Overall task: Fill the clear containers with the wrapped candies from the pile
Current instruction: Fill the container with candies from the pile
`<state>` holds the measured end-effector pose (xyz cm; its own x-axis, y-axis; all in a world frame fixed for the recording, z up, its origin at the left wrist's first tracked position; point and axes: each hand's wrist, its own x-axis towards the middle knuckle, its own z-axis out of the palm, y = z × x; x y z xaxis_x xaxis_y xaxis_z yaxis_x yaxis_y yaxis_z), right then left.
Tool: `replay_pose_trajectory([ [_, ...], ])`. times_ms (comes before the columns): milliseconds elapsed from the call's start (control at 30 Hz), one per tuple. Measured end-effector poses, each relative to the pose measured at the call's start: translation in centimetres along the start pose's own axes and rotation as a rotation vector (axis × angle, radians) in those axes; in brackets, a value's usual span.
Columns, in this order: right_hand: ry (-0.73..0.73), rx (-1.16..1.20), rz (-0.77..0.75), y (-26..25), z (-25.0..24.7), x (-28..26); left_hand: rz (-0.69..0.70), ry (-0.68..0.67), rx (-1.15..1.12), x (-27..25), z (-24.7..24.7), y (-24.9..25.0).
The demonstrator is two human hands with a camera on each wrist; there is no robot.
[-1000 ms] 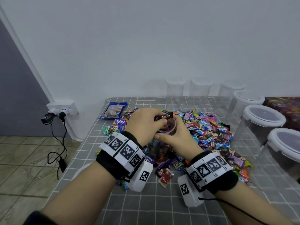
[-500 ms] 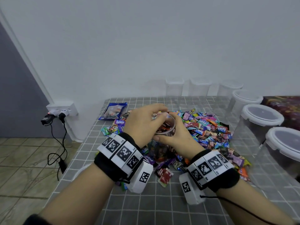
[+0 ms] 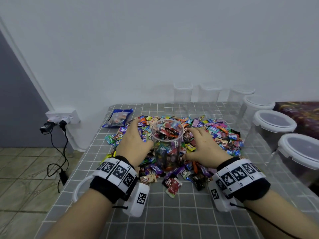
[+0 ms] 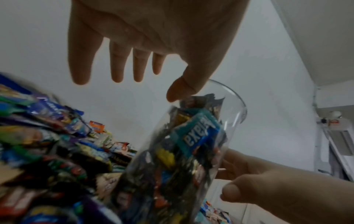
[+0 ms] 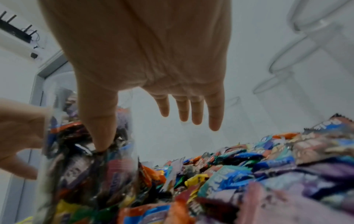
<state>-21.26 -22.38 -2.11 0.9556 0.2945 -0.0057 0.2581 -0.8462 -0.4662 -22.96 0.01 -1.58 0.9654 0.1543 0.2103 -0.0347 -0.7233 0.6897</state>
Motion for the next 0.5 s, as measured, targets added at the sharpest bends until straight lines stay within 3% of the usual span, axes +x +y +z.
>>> replay_pose_trajectory([
  [233, -0.164, -0.218, 0.106, 0.8, 0.2, 0.4, -0.101, -0.486, 0.44, 0.9, 1.3, -1.5],
  [500, -0.321, -0.324, 0.14, 0.8, 1.1, 1.2, -0.132, -0.63, 0.611, 1.4, 2.4, -1.3],
])
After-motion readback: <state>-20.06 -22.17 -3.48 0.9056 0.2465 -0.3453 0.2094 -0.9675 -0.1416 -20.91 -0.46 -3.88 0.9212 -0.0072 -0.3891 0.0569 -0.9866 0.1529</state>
